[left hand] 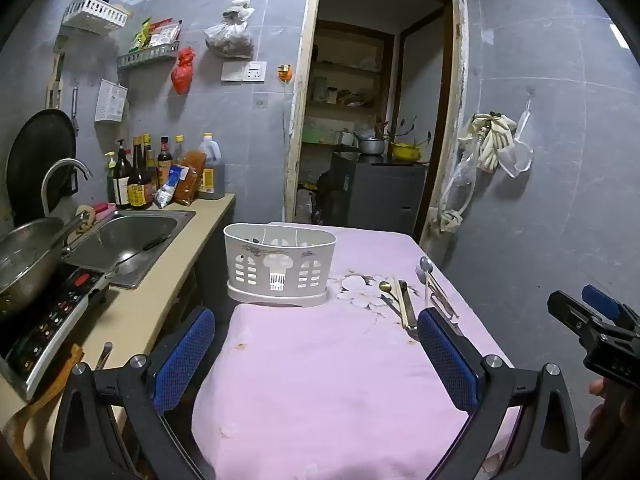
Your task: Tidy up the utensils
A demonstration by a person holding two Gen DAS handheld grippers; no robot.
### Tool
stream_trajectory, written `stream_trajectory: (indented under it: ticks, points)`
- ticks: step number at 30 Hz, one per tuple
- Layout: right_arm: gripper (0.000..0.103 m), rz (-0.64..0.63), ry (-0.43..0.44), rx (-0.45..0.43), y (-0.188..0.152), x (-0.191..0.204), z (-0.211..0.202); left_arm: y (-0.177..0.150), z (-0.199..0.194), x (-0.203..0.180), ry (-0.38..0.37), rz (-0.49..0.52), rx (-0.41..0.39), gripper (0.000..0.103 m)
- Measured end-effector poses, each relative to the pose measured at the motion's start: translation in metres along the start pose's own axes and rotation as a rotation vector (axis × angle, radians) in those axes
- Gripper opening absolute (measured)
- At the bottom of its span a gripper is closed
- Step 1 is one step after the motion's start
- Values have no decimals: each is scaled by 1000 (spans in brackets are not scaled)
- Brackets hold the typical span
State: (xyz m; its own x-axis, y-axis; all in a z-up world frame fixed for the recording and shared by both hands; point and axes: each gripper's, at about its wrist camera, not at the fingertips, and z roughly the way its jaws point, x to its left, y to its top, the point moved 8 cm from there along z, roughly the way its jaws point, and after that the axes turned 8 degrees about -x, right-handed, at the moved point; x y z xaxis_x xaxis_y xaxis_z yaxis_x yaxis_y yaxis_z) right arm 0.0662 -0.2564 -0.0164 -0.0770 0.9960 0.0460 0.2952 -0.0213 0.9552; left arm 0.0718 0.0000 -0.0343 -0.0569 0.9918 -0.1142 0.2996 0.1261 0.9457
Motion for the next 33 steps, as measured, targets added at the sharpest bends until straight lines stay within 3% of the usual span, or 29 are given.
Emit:
stream_trajectory:
  ticks: [33]
  points:
    - [102,-1,-1,3,-3,3,1,1,0,2,14,4,0,102]
